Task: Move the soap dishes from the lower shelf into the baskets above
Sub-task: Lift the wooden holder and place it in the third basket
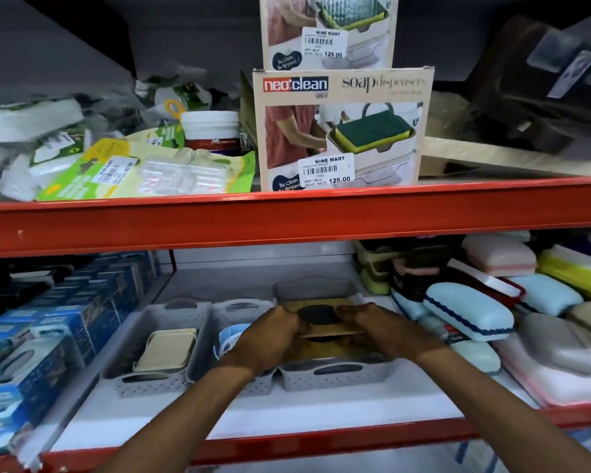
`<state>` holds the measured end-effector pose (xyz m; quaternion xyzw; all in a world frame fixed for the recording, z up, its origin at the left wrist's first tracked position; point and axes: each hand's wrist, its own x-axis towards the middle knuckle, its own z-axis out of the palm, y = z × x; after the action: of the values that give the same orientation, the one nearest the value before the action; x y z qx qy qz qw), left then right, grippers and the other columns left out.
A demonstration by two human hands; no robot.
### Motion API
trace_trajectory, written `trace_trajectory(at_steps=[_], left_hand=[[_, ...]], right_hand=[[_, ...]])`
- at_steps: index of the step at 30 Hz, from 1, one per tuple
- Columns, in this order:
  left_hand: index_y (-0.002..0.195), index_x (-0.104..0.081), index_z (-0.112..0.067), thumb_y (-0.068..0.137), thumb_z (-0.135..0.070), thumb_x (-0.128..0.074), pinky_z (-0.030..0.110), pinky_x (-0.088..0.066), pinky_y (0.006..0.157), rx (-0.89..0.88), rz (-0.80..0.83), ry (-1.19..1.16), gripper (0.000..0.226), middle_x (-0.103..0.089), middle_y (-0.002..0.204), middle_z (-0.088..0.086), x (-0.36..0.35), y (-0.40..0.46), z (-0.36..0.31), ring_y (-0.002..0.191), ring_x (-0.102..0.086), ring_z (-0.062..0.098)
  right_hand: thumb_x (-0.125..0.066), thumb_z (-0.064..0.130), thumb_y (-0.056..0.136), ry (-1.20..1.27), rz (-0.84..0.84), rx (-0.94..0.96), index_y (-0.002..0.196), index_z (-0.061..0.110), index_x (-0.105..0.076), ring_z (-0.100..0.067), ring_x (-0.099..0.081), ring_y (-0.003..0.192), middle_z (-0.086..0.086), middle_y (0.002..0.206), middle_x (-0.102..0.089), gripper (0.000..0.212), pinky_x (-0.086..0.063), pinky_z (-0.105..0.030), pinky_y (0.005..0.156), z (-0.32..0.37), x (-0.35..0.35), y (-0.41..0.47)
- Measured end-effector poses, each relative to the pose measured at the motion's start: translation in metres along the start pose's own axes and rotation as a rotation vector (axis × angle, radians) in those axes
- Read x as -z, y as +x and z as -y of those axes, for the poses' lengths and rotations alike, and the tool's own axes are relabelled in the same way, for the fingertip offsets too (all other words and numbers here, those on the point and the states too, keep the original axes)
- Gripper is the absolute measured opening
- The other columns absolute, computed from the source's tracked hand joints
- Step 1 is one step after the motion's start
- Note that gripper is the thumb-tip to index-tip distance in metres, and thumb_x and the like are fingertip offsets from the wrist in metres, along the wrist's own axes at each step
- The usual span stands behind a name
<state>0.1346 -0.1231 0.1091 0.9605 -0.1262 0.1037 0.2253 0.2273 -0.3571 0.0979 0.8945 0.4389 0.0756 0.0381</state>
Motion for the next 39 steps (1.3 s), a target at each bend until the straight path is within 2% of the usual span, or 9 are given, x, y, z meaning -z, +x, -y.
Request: trace_trajectory(at_steps=[3, 8, 15, 20, 28, 32, 34, 36, 39], left_hand=[[0.076, -0.069, -0.043, 0.081, -0.032, -0.059, 0.05, -0.057, 0.08, -0.005, 0.008, 0.02, 0.016, -0.067, 0.067, -0.007, -0.008, 0.008, 0.012, 0.075, -0.062, 0.022], [0.091, -0.071, -0.014, 0.082, -0.021, -0.066, 0.042, -0.059, 0.087, 0.157, 0.121, -0.147, 0.012, -0.071, 0.099, 0.008, -0.01, 0.019, -0.004, 0.091, -0.066, 0.028], [0.08, -0.069, -0.004, 0.083, -0.004, -0.063, 0.018, -0.054, 0.059, 0.286, 0.16, -0.25, 0.007, -0.066, 0.095, 0.017, -0.016, 0.034, 0.0, 0.058, -0.067, 0.006], [0.094, -0.073, -0.017, 0.08, -0.021, -0.078, 0.032, -0.056, 0.089, 0.138, 0.169, 0.01, 0.015, -0.065, 0.11, 0.002, -0.018, 0.033, 0.004, 0.095, -0.064, 0.02], [0.085, -0.072, -0.02, 0.087, -0.018, -0.069, 0.03, -0.056, 0.085, -0.007, 0.091, -0.005, 0.005, -0.07, 0.099, -0.001, -0.019, 0.026, 0.005, 0.09, -0.065, 0.018], [0.098, -0.078, -0.019, 0.09, -0.018, -0.066, 0.02, -0.057, 0.084, -0.073, -0.077, -0.045, 0.015, -0.079, 0.102, -0.007, 0.013, 0.01, 0.03, 0.087, -0.07, 0.003], [0.095, -0.079, -0.018, 0.088, -0.016, -0.062, 0.024, -0.059, 0.081, -0.047, -0.136, -0.001, 0.018, -0.08, 0.098, -0.006, 0.033, -0.003, 0.052, 0.083, -0.071, 0.003], [0.09, -0.08, -0.015, 0.086, -0.014, -0.056, 0.027, -0.058, 0.078, -0.007, -0.095, 0.071, 0.025, -0.081, 0.095, -0.002, 0.048, -0.019, 0.07, 0.08, -0.07, 0.004], [0.09, -0.081, -0.012, 0.085, -0.008, -0.051, 0.004, -0.043, 0.072, 0.036, 0.02, 0.127, 0.031, -0.081, 0.095, 0.0, 0.051, -0.036, 0.082, 0.07, -0.061, -0.007]], right_hand=[[-0.071, 0.03, 0.089, 0.239, -0.013, -0.139, 0.13, 0.021, -0.062, -0.029, -0.063, 0.11, -0.01, 0.121, -0.067, 0.043, -0.049, -0.033, 0.086, 0.002, 0.011, 0.002], [-0.075, 0.026, 0.087, 0.325, -0.064, -0.136, 0.114, 0.027, -0.075, -0.011, -0.067, 0.105, 0.005, 0.116, -0.074, 0.027, -0.046, -0.017, 0.079, 0.001, 0.003, 0.004], [-0.078, 0.021, 0.083, 0.341, -0.078, -0.198, 0.095, 0.024, -0.081, -0.01, -0.068, 0.099, 0.007, 0.106, -0.076, 0.013, -0.047, -0.017, 0.085, 0.004, 0.003, 0.003], [-0.077, 0.021, 0.077, 0.276, -0.09, -0.184, 0.091, 0.024, -0.081, -0.014, -0.069, 0.092, 0.005, 0.1, -0.077, 0.014, -0.044, -0.018, 0.077, 0.008, 0.003, 0.007], [-0.074, 0.019, 0.076, 0.251, -0.096, -0.238, 0.078, 0.019, -0.08, -0.018, -0.068, 0.079, 0.0, 0.085, -0.075, 0.006, -0.046, -0.022, 0.067, 0.017, -0.002, 0.012], [-0.066, 0.018, 0.082, 0.382, -0.145, -0.194, 0.097, 0.023, -0.08, -0.008, -0.066, 0.076, 0.005, 0.096, -0.078, 0.022, -0.047, -0.016, 0.065, 0.033, -0.001, 0.021], [-0.062, 0.021, 0.086, 0.416, -0.173, -0.121, 0.111, 0.029, -0.075, -0.008, -0.068, 0.083, 0.009, 0.105, -0.077, 0.03, -0.057, -0.027, 0.072, 0.049, -0.002, 0.034], [-0.055, 0.025, 0.088, 0.43, -0.162, -0.021, 0.12, 0.032, -0.069, -0.009, -0.069, 0.089, 0.009, 0.113, -0.075, 0.036, -0.058, -0.033, 0.079, 0.073, -0.001, 0.05], [-0.04, 0.028, 0.088, 0.421, -0.111, 0.061, 0.118, 0.026, -0.069, -0.012, -0.068, 0.092, 0.007, 0.119, -0.072, 0.042, -0.056, -0.033, 0.082, 0.104, 0.004, 0.065]])
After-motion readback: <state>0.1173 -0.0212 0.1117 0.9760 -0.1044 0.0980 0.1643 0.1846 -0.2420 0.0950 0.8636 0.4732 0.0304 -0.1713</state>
